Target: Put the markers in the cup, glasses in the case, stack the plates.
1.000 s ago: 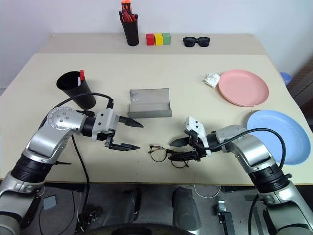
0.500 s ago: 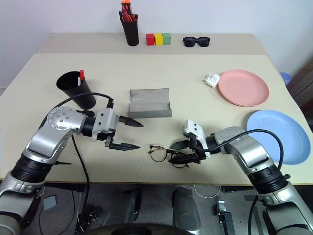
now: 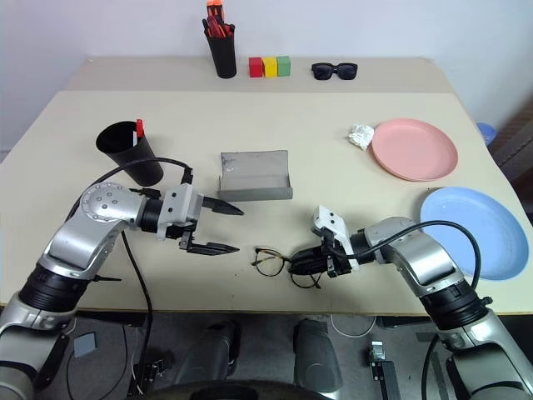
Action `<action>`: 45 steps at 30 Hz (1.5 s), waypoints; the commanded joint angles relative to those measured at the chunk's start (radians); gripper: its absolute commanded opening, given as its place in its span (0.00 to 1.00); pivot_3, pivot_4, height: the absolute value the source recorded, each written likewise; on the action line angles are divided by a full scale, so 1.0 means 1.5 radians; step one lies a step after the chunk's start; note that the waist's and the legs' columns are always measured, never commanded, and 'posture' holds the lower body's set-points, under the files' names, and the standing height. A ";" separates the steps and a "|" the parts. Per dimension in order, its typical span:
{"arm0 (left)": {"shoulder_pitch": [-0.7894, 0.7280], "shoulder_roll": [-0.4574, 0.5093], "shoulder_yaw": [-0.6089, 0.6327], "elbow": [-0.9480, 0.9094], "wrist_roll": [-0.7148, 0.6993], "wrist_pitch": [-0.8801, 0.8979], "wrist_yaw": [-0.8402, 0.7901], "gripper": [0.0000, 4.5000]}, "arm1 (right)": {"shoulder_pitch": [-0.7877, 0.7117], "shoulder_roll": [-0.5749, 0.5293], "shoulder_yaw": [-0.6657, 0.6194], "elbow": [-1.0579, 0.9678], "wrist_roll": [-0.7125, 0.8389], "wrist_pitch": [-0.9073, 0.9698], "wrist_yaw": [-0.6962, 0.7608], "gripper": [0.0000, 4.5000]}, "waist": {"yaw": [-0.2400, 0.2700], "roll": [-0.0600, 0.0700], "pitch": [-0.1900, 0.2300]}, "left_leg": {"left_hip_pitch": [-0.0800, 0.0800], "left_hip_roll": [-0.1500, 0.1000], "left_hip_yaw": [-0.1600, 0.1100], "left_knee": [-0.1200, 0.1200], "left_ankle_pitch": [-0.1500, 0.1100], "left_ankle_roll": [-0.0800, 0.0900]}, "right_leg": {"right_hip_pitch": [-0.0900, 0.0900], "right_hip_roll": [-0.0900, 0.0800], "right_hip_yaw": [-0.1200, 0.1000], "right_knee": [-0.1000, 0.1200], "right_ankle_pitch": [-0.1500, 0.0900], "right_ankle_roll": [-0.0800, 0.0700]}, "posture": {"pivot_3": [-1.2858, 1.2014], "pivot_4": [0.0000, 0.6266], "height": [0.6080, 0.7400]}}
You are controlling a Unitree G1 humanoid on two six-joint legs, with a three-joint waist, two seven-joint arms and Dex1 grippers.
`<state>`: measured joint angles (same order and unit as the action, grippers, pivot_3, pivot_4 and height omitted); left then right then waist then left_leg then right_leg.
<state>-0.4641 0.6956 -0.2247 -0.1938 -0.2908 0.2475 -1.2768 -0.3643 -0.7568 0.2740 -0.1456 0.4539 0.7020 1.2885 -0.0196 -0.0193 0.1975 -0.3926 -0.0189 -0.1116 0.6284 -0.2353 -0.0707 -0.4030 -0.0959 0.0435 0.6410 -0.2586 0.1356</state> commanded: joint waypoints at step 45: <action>0.461 0.037 0.447 -0.288 -0.329 0.193 0.235 0.78 | -0.477 0.282 -0.099 0.740 -0.168 -0.598 0.083 0.01 | -0.020 0.002 0.001 | 0.000 0.000 0.000 -0.004 0.000 0.000 | 0.000 0.000 0.000 -0.004 0.001 -0.001 | 0.52 0.24 1.00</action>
<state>0.2199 0.7475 0.4126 -0.5860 -0.7686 0.5421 -0.9359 -1.0389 -0.3427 0.1510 0.9421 0.2007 -0.1601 1.4012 -0.0494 -0.0162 0.1995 -0.3923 -0.0187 -0.1111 0.6221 -0.2354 -0.0706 -0.4035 -0.0962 0.0437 0.6349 -0.2576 0.1340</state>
